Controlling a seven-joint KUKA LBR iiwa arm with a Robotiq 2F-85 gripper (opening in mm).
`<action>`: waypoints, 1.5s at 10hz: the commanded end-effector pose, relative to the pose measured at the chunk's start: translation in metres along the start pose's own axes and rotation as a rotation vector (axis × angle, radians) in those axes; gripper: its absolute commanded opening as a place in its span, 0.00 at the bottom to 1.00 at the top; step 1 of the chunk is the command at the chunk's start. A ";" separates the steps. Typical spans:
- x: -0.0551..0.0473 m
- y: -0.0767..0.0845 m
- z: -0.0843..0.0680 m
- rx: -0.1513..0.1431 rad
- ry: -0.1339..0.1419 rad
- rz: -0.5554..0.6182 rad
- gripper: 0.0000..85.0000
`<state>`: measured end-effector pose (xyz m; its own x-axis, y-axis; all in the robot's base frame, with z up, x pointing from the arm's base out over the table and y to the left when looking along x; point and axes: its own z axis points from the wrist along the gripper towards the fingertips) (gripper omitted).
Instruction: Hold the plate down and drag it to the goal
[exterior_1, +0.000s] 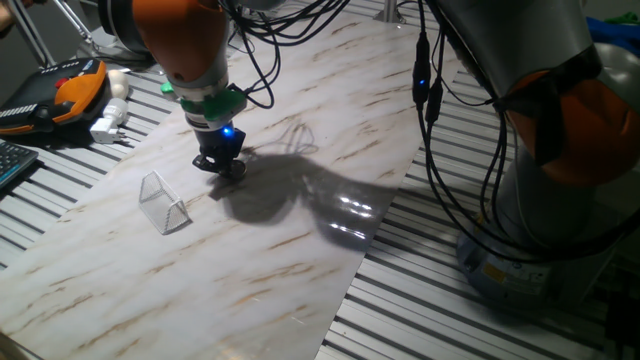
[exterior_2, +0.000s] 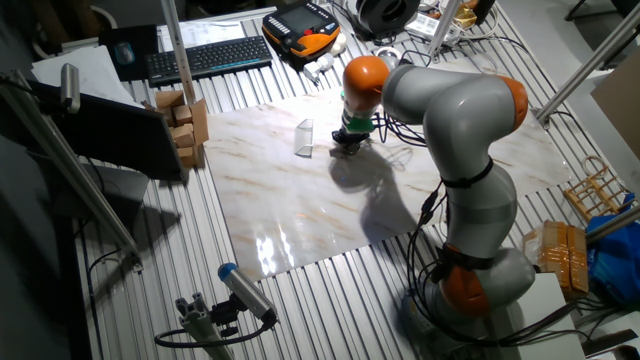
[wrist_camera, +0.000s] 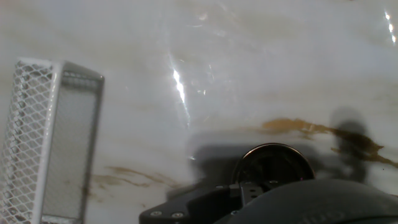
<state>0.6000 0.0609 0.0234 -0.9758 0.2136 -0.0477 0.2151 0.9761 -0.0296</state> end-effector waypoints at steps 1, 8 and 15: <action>0.000 0.000 0.000 -0.002 0.000 -0.006 0.00; 0.000 0.000 0.000 -0.028 -0.002 -0.022 0.00; 0.000 0.000 0.000 -0.027 0.010 -0.025 0.00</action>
<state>0.6001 0.0614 0.0235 -0.9811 0.1898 -0.0371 0.1901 0.9818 -0.0035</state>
